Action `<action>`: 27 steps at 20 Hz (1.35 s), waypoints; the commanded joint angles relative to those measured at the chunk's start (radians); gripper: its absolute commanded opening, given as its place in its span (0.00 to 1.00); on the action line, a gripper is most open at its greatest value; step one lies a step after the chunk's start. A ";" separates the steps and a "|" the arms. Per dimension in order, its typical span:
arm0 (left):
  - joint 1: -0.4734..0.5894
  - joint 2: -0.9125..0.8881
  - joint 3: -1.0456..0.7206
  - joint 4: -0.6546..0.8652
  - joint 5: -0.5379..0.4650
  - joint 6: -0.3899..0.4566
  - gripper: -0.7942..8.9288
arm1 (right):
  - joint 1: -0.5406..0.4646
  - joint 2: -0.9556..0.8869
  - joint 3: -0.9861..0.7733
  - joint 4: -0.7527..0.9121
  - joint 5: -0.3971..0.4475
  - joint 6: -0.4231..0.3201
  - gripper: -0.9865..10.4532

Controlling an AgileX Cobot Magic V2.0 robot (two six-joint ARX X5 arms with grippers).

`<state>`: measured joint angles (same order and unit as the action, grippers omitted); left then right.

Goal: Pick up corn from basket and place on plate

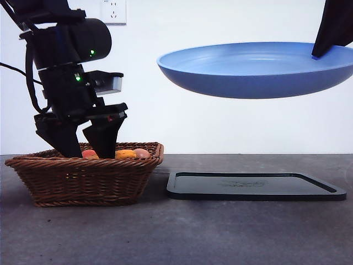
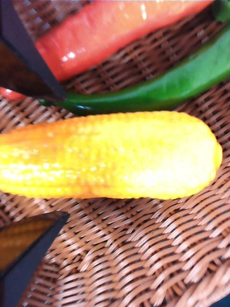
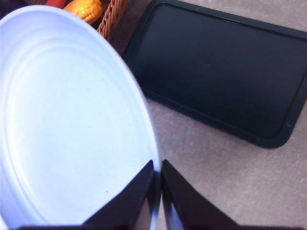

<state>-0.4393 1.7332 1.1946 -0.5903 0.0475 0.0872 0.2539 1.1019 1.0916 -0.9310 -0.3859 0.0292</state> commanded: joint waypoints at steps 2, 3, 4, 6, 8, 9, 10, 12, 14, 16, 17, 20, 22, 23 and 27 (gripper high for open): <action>-0.007 0.047 0.024 0.010 -0.003 0.009 0.47 | 0.002 0.006 0.023 0.017 -0.005 -0.004 0.09; -0.009 0.055 0.024 0.011 -0.003 0.009 0.47 | 0.002 0.006 0.023 0.021 -0.005 -0.004 0.09; -0.013 0.063 0.024 0.010 -0.003 0.008 0.46 | 0.002 0.006 0.023 0.022 -0.005 -0.003 0.09; -0.021 0.064 0.024 0.010 -0.004 0.005 0.42 | 0.002 0.006 0.023 0.022 -0.005 -0.004 0.09; -0.027 0.064 0.024 0.011 -0.004 0.004 0.37 | 0.002 0.006 0.023 0.026 -0.002 -0.004 0.09; -0.027 0.064 0.024 0.011 -0.005 0.002 0.34 | 0.002 0.006 0.023 0.029 -0.002 -0.004 0.09; -0.027 0.064 0.024 0.011 -0.005 0.001 0.30 | 0.002 0.006 0.023 0.031 -0.002 -0.004 0.09; -0.026 0.064 0.024 0.011 -0.005 -0.002 0.25 | 0.002 0.007 0.023 0.033 -0.002 -0.004 0.09; -0.026 0.064 0.040 -0.005 -0.005 -0.002 0.21 | 0.002 0.007 0.023 0.033 -0.002 -0.003 0.09; -0.026 0.060 0.077 -0.036 -0.004 -0.002 0.21 | 0.002 0.008 0.023 0.033 0.007 -0.002 0.09; -0.026 0.055 0.109 -0.064 -0.004 -0.002 0.21 | 0.002 0.009 0.023 0.033 0.029 0.006 0.09; -0.026 0.023 0.219 -0.143 0.022 -0.029 0.21 | -0.003 0.036 0.022 0.041 0.109 0.010 0.09; -0.032 0.000 0.296 -0.180 0.085 -0.050 0.21 | -0.026 0.097 0.022 0.070 0.114 0.026 0.09; -0.039 -0.012 0.328 -0.191 0.135 -0.056 0.21 | -0.038 0.139 0.022 0.087 0.114 0.037 0.09; -0.096 -0.031 0.355 -0.177 0.275 -0.061 0.21 | -0.042 0.322 0.022 0.213 -0.011 0.100 0.09</action>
<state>-0.5312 1.6821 1.5364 -0.7708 0.3164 0.0338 0.2085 1.4136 1.0916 -0.7269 -0.3855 0.0952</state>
